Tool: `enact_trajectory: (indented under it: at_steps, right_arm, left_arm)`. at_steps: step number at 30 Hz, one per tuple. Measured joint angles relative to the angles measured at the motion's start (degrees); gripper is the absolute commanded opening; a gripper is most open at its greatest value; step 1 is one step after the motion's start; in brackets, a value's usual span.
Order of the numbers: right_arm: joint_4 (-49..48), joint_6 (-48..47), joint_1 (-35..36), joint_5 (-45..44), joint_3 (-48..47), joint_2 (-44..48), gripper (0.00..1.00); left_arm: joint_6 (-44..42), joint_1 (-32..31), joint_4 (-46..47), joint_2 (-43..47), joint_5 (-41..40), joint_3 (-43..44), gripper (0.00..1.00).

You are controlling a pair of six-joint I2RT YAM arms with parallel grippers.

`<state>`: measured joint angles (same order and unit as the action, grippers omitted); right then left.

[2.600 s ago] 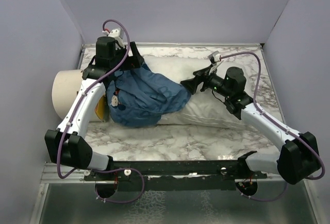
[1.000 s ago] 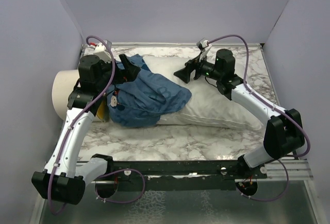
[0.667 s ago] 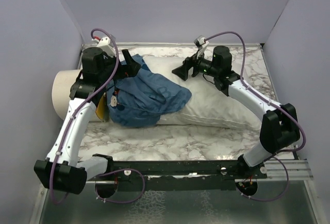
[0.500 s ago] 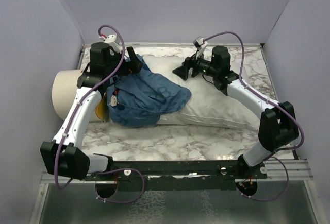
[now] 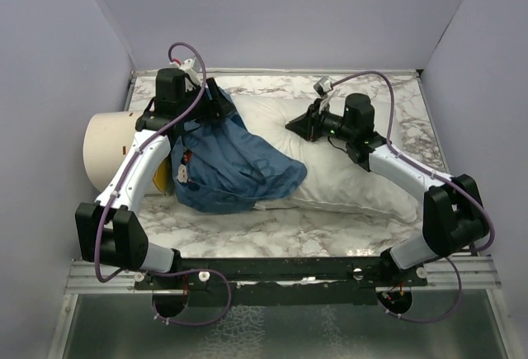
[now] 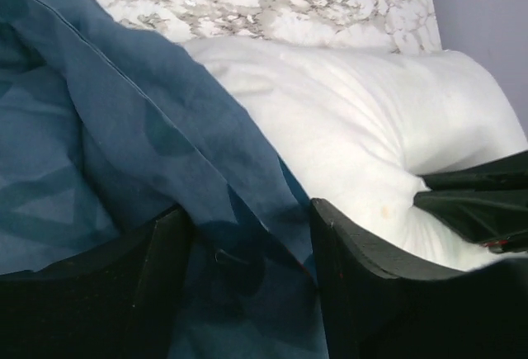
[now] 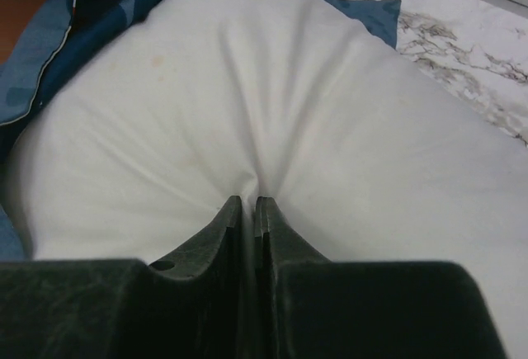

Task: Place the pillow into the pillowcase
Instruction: Stuff the pillow into the pillowcase.

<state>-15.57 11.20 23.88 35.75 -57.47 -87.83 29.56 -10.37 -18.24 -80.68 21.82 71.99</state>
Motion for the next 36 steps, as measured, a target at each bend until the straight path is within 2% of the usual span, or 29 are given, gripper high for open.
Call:
enact_trajectory:
  at_steps: [4, 5, 12, 16, 17, 21, 23, 26, 31, 36]
  right_arm:
    - [-3.8, 1.2, 0.0, 1.1, 5.7, 3.3, 0.06]
    - [-4.9, 1.5, 0.0, 1.4, 7.2, 4.2, 0.06]
    - [-13.4, 4.1, 0.2, 3.0, 18.1, 10.1, 0.05]
    - [-16.8, 5.2, 0.3, 3.7, 23.7, 13.9, 0.08]
    - [-17.5, 5.4, 0.3, 4.2, 25.3, 15.5, 0.13]
    - [-17.5, 6.3, 0.4, 6.8, 29.1, 21.9, 0.44]
    - [-15.4, 6.6, 0.4, 7.8, 29.0, 25.9, 0.61]
    - [-9.1, 6.1, 0.7, 7.7, 24.4, 28.9, 0.78]
    - [-2.3, 3.0, 0.7, 2.9, 9.3, 22.0, 0.9]
    - [2.8, 0.9, 0.7, -1.0, 1.4, 10.5, 0.92]
  left_arm:
    - [0.9, -1.0, 0.3, 0.0, 1.5, 1.6, 0.04]
    - [1.6, -1.5, 0.9, 0.1, 2.3, 1.8, 0.0]
    - [2.2, -4.7, 2.4, 0.5, 7.1, 0.5, 0.0]
    - [1.0, -9.8, 4.6, 2.0, 8.8, -1.0, 0.0]
    - [0.4, -11.6, 5.9, 2.8, 9.3, -1.7, 0.0]
    - [-2.2, -17.1, 11.7, 7.3, 12.1, -7.1, 0.0]
    - [-3.2, -17.8, 13.9, 9.5, 13.2, -10.4, 0.0]
    - [-4.2, -17.4, 17.2, 11.2, 13.8, -14.4, 0.0]
    - [-5.8, -17.2, 21.3, 12.2, 14.0, -17.2, 0.0]
    - [-6.7, -17.2, 24.5, 13.9, 14.3, -18.8, 0.0]
